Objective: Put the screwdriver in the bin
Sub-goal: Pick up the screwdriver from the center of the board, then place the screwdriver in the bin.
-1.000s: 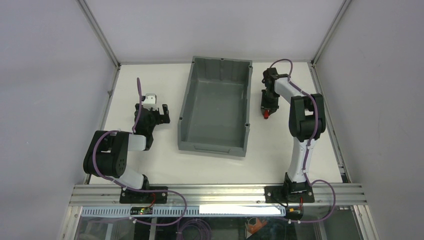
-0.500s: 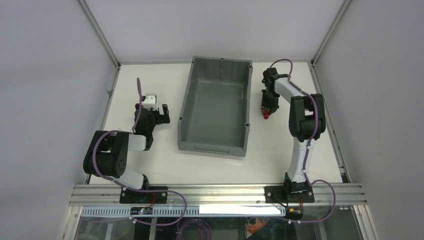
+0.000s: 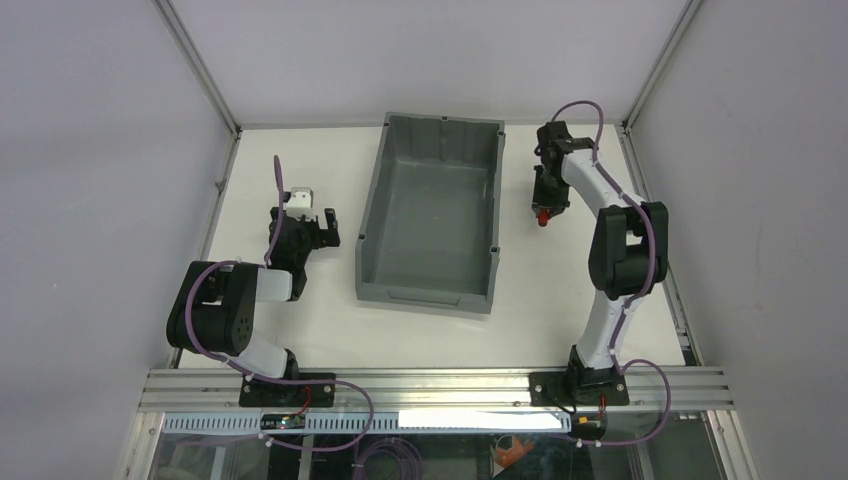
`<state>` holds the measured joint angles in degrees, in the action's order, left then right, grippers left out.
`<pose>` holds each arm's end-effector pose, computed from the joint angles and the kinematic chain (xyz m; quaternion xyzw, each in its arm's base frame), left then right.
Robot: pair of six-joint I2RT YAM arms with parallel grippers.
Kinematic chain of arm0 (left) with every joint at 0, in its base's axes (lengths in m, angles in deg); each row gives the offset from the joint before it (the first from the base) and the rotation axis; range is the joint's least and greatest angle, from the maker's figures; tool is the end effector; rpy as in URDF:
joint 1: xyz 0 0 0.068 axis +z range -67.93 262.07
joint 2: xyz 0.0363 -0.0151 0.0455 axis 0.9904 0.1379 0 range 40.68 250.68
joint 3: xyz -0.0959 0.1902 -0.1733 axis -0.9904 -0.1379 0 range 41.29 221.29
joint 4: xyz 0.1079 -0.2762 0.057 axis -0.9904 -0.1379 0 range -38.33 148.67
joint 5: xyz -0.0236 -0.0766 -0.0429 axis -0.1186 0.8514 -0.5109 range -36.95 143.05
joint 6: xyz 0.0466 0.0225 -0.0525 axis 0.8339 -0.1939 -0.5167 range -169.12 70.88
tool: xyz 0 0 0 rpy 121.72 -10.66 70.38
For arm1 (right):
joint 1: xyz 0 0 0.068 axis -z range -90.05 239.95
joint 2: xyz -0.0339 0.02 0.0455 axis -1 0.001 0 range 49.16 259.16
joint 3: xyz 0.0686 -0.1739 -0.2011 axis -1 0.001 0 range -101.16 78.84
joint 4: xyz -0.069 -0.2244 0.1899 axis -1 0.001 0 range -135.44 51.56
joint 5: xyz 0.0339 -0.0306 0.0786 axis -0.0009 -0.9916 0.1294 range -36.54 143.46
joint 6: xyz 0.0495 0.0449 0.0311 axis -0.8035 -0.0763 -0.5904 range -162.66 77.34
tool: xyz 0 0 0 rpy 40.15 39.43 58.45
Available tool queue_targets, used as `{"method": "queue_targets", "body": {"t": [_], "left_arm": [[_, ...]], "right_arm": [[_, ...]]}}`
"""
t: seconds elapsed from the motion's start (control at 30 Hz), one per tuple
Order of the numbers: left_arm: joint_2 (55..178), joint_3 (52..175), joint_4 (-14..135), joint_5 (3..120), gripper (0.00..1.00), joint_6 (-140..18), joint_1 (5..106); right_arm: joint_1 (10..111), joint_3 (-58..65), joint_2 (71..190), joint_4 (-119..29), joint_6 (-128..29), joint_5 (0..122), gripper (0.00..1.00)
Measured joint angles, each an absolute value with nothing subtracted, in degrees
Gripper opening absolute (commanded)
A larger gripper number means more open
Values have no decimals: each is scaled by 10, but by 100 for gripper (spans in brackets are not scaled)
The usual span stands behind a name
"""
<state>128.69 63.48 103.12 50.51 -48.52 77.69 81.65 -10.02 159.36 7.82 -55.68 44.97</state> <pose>0.3090 -0.0210 0.0919 0.0233 0.8255 -0.0003 0.5640 0.4342 0.0541 0.1840 0.0506 0.9870 -0.0474 0.1449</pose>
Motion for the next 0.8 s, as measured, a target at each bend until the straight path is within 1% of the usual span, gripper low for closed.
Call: {"method": "queue_targets", "body": {"t": [0.47, 0.8], "left_arm": [[1287, 635, 1031, 505, 99, -485, 777], [1287, 635, 1031, 505, 99, -485, 777]], "right_arm": [[817, -181, 1518, 130, -573, 457, 0], [809, -253, 1478, 163, -608, 513, 0]]}}
